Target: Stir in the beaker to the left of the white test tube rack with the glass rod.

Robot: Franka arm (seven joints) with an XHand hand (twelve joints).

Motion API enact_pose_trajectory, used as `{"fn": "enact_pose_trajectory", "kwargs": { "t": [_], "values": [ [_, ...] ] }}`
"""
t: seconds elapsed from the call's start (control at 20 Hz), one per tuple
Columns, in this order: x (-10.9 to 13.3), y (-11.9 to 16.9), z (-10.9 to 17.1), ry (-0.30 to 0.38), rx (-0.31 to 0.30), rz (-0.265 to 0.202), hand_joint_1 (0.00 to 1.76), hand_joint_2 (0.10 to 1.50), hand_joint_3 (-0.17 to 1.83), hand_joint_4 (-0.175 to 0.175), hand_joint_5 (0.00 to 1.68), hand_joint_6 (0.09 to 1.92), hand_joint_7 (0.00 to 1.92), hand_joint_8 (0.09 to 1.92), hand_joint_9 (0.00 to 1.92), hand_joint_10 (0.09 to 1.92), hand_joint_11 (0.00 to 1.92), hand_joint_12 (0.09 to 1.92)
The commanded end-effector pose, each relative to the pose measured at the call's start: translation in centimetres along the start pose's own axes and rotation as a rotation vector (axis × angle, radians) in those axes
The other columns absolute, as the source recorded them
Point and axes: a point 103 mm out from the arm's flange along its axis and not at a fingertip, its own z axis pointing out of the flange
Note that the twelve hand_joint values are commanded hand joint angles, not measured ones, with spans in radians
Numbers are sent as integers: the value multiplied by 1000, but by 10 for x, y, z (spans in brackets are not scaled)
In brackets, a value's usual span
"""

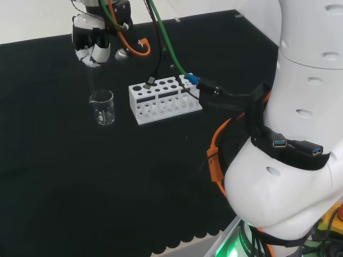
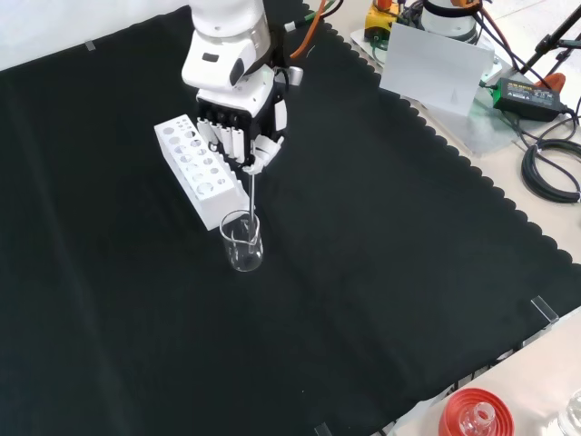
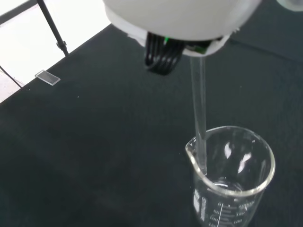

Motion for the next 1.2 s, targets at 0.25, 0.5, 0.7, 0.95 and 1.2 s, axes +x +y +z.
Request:
{"fn": "enact_pose_trajectory", "kwargs": {
  "t": [0.25, 0.5, 0.7, 0.95, 1.2],
  "values": [
    [-41, 4, 7, 5, 9, 6, 1331, 578, 819, -175, 1203, 657, 1345, 837, 1686, 522, 1563, 669],
    [-45, -13, 10, 21, -15, 24, 1331, 579, 817, -175, 1203, 655, 1345, 836, 1685, 521, 1562, 669],
    [-38, -21, 9, 20, -10, 28, 1331, 579, 816, -175, 1204, 654, 1345, 836, 1686, 520, 1562, 670],
    [-34, -33, 6, 21, 11, 25, 1331, 580, 815, -175, 1204, 653, 1344, 836, 1686, 520, 1562, 670],
    [-16, -19, 6, 17, 16, 3, 1331, 580, 814, -175, 1204, 652, 1345, 835, 1685, 519, 1562, 670]
  ]
}}
